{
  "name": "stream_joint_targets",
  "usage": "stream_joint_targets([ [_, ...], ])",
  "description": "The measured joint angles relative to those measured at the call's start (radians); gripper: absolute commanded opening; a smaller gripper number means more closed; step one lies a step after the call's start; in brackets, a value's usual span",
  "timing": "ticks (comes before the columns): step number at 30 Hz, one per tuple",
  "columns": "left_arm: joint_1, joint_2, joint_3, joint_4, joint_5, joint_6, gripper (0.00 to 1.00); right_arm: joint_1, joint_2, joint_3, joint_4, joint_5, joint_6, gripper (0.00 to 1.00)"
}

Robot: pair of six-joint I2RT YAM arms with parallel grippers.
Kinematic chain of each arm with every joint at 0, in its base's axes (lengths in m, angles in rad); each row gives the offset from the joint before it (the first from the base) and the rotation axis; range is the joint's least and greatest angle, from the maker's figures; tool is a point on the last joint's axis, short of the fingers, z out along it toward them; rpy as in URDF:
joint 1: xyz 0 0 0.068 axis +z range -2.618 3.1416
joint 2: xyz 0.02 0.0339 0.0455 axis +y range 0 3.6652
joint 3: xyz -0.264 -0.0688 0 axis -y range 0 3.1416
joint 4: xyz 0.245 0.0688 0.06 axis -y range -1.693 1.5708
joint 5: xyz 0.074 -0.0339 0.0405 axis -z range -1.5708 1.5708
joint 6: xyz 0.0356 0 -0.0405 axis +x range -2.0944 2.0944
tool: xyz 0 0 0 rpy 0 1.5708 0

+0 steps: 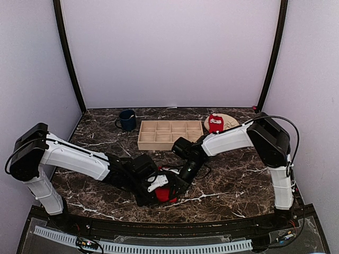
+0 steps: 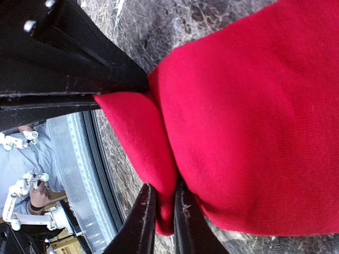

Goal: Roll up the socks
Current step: Roll the sock at the center of the board.

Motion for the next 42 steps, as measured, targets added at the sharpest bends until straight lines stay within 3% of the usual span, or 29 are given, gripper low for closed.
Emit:
stream_joint_targets([
  [19, 0.056, 0.005, -0.017, 0.035, 0.056, -0.062, 0.0, -0.036, -0.034, -0.053, 0.1, -0.014, 0.056, 0.32],
  [42, 0.168, 0.022, -0.032, 0.05, 0.241, -0.102, 0.0, -0.089, -0.116, -0.134, 0.231, 0.038, 0.131, 0.34],
])
